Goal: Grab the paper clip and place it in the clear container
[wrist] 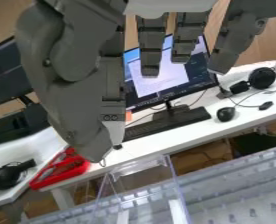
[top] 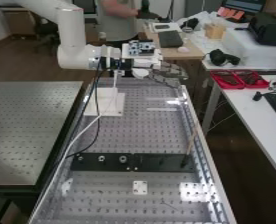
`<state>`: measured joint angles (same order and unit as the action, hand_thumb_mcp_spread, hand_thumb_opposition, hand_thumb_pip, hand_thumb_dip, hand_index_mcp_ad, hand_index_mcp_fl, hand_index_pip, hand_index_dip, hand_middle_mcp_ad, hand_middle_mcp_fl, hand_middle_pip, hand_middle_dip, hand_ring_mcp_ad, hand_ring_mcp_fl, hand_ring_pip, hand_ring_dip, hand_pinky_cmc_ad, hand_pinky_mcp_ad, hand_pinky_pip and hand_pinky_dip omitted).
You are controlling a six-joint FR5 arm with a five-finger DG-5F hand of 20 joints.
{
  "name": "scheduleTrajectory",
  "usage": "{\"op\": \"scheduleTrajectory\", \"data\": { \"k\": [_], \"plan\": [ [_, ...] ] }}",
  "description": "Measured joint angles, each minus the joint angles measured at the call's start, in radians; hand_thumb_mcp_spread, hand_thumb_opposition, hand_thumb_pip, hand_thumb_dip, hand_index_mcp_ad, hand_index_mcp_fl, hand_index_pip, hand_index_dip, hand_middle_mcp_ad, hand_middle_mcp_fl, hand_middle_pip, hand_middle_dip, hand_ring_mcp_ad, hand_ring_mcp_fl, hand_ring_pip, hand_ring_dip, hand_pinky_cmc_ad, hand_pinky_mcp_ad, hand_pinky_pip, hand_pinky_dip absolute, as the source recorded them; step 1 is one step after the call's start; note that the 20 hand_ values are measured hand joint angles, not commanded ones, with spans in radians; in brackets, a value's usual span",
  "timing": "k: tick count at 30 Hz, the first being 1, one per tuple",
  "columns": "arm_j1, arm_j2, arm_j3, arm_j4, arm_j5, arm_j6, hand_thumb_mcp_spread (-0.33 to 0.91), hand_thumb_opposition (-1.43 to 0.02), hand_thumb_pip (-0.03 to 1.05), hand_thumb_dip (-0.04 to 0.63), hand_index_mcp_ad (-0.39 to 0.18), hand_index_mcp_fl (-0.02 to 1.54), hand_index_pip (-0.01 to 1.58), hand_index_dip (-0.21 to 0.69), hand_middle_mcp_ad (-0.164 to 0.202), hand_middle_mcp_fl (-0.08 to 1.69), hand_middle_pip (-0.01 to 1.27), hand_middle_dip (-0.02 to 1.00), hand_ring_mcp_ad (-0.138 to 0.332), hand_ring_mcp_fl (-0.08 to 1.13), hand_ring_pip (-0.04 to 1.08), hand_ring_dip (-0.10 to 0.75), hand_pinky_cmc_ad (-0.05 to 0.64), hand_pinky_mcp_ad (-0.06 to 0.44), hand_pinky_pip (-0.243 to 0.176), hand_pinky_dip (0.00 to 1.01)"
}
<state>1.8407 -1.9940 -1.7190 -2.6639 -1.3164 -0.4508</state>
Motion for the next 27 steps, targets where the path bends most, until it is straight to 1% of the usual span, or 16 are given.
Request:
{"op": "scheduleTrajectory", "data": {
  "k": [8, 11, 18, 21, 22, 23, 25, 26, 27],
  "plan": [
    [0.004, -0.088, 0.070, -0.049, 0.024, -0.022, 0.49, -0.96, 0.59, 0.265, -0.152, 0.66, 1.36, 0.080, 0.066, 0.14, 0.14, 0.19, 0.113, 0.00, 0.09, 0.124, 0.330, 0.265, -0.030, 0.23],
    [0.008, -0.125, 0.109, -0.072, 0.033, -0.037, 0.49, -0.96, 0.59, 0.265, -0.152, 0.66, 1.36, 0.080, 0.066, 0.14, 0.14, 0.19, 0.112, 0.00, 0.09, 0.124, 0.330, 0.265, -0.030, 0.23],
    [0.011, -0.166, 0.161, -0.119, 0.027, -0.042, 0.49, -0.96, 0.59, 0.265, -0.152, 0.66, 1.36, 0.080, 0.066, 0.14, 0.14, 0.19, 0.112, 0.00, 0.09, 0.124, 0.330, 0.265, -0.030, 0.24],
    [0.011, -0.177, 0.183, -0.157, 0.016, -0.041, 0.49, -0.96, 0.58, 0.269, -0.152, 0.65, 1.36, 0.084, 0.066, 0.12, 0.14, 0.19, 0.112, 0.00, 0.10, 0.124, 0.333, 0.265, -0.030, 0.26],
    [0.010, -0.184, 0.194, -0.181, 0.010, -0.040, 0.48, -0.95, 0.58, 0.269, -0.155, 0.60, 1.35, 0.096, 0.066, 0.09, 0.14, 0.19, 0.113, 0.00, 0.09, 0.124, 0.333, 0.265, -0.030, 0.28],
    [0.008, -0.190, 0.205, -0.202, 0.003, -0.038, 0.49, -0.96, 0.60, 0.283, -0.154, 0.51, 1.32, 0.093, 0.068, 0.07, 0.14, 0.19, 0.113, 0.00, 0.10, 0.124, 0.333, 0.265, -0.030, 0.31],
    [0.005, -0.195, 0.211, -0.216, -0.005, -0.037, 0.47, -0.93, 0.61, 0.284, -0.154, 0.29, 1.25, 0.080, 0.068, 0.06, 0.14, 0.19, 0.113, 0.00, 0.10, 0.124, 0.333, 0.265, -0.035, 0.37],
    [0.003, -0.195, 0.209, -0.217, -0.008, -0.036, 0.45, -0.91, 0.62, 0.286, -0.157, 0.22, 1.23, 0.080, 0.065, 0.04, 0.14, 0.19, 0.112, 0.00, 0.11, 0.124, 0.333, 0.262, -0.044, 0.38],
    [0.002, -0.194, 0.207, -0.217, -0.009, -0.036, 0.44, -0.90, 0.62, 0.286, -0.154, 0.17, 1.21, 0.080, 0.065, 0.01, 0.14, 0.19, 0.112, 0.00, 0.13, 0.124, 0.333, 0.262, -0.044, 0.41]
  ]
}}
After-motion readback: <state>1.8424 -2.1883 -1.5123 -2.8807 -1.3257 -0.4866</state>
